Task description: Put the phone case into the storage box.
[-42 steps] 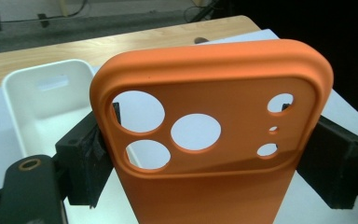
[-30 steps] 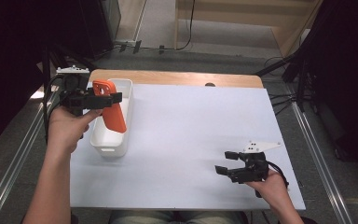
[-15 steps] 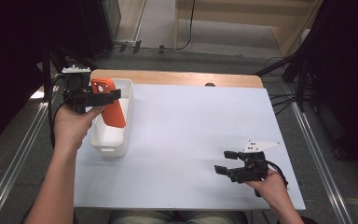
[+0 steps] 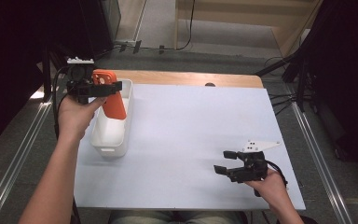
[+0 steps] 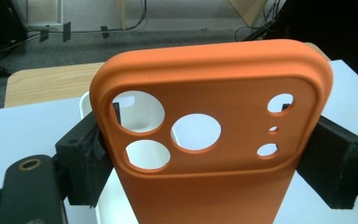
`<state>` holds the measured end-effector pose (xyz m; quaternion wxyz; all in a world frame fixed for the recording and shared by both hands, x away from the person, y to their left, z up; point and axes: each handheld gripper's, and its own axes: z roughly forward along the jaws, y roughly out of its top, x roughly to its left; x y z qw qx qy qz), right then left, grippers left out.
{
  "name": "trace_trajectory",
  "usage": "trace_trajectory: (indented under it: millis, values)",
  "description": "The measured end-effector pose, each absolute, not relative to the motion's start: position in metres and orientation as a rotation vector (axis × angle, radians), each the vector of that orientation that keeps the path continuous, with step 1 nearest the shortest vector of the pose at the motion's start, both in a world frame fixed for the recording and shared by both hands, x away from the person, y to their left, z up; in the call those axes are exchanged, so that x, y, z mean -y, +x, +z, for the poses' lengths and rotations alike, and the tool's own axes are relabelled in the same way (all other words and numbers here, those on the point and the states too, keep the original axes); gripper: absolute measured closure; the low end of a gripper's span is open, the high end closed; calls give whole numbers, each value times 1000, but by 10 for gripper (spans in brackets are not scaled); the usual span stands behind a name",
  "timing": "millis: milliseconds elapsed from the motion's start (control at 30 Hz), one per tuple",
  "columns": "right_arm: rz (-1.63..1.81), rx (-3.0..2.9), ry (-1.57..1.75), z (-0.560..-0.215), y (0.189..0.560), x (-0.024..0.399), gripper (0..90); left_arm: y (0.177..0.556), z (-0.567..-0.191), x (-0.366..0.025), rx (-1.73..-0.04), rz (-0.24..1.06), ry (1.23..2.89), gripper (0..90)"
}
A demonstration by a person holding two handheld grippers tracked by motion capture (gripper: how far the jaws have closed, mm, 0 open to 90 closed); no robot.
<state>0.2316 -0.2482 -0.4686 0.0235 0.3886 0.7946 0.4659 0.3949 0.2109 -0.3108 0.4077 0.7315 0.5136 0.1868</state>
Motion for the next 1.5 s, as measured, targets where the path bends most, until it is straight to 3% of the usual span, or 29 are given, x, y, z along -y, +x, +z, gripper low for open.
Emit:
trace_trajectory:
  millis: [1000, 1500]
  values:
    - [1458, -2453, 1204, -468, 232, 247, 232, 440, -295, -207, -1320, 586, 1836, 146]
    - [1460, -2449, 1198, -468, 233, 247, 232, 470, -306, -203, -1338, 630, 1845, 146]
